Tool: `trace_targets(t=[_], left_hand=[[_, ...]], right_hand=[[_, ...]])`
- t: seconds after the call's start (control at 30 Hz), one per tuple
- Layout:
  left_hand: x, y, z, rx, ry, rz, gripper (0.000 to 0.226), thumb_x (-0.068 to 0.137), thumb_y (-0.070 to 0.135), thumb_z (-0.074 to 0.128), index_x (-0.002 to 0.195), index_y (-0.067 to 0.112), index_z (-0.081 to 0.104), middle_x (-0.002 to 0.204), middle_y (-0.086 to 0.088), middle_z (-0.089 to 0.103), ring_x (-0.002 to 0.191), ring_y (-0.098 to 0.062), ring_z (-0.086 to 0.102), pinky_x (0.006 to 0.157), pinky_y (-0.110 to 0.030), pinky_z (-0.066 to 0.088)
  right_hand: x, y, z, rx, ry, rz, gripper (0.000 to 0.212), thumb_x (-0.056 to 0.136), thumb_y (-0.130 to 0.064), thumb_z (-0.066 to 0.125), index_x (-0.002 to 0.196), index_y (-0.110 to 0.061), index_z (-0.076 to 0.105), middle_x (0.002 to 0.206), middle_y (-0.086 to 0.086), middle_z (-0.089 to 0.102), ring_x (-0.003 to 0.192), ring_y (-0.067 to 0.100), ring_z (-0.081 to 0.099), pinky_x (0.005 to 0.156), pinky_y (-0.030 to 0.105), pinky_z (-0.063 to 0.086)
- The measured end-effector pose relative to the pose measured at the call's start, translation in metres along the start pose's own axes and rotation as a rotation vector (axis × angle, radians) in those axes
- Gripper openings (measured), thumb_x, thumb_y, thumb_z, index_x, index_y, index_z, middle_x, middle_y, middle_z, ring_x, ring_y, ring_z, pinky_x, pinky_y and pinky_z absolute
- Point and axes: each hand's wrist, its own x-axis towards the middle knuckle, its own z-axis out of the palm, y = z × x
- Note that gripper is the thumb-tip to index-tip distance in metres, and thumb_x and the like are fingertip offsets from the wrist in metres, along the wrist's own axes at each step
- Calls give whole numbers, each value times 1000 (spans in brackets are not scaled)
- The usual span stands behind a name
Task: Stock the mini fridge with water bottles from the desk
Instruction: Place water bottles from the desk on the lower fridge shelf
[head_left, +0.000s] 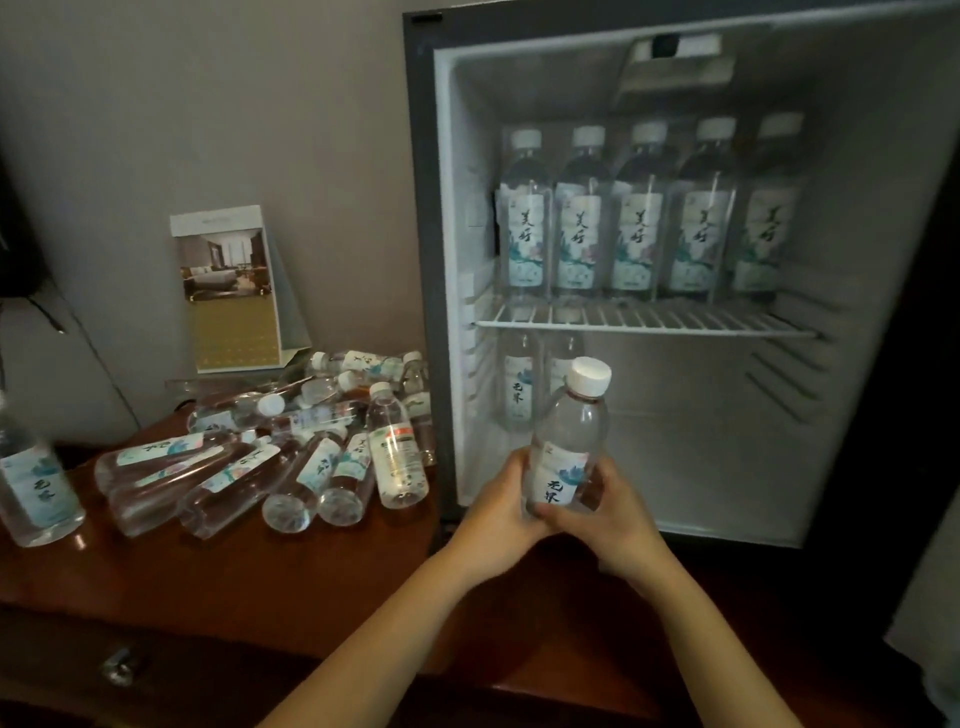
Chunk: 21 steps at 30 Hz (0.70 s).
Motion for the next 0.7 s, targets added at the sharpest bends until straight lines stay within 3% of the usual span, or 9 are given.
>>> trace_targets(t=[0.13, 0.27, 0.4, 0.47, 0.57, 0.7], left_hand=[[32, 11, 26, -12, -15, 21, 70, 77, 21, 74, 133, 28, 34, 120, 16, 52, 109, 1, 52, 91, -17, 44], [52, 9, 44, -26, -18, 57, 67, 77, 22, 75, 132, 28, 36, 123, 12, 56, 111, 0, 55, 93, -21, 47], [65, 3, 55, -52, -21, 63, 69, 77, 20, 74, 134, 26, 36, 124, 10, 56, 114, -2, 54, 96, -25, 47], [69, 0, 59, -74, -28, 53, 69, 78, 18, 73, 135, 25, 34, 123, 10, 55, 114, -4, 54, 96, -22, 46], [75, -3, 64, -102, -40, 35, 80, 81, 15, 70, 143, 25, 21, 126, 13, 51, 114, 1, 52, 93, -13, 43], [90, -9, 70, -88, -20, 35, 95, 83, 7, 66, 149, 27, -1, 135, 11, 45, 117, 0, 50, 94, -13, 42]], right_hand=[[14, 12, -28, 39, 82, 25, 51, 70, -9, 79, 106, -29, 50, 101, -15, 61, 96, 4, 60, 73, 17, 51], [27, 23, -47, 46, 98, 31, 55, 72, -11, 78, 116, -26, 50, 110, -9, 63, 103, 8, 60, 85, 26, 53], [37, 33, -54, 57, 107, 51, 56, 73, -7, 76, 115, -30, 48, 108, -13, 61, 99, 2, 60, 75, 16, 53], [42, 39, -56, 40, 106, 63, 57, 73, -8, 76, 118, -29, 47, 109, -12, 62, 100, 2, 60, 77, 17, 53], [51, 46, -60, 19, 104, 62, 60, 74, -9, 75, 123, -28, 47, 114, -9, 62, 104, 7, 60, 87, 25, 51], [65, 49, -63, 27, 98, 64, 63, 75, -4, 73, 125, -26, 41, 112, -10, 60, 103, 4, 59, 83, 21, 52]])
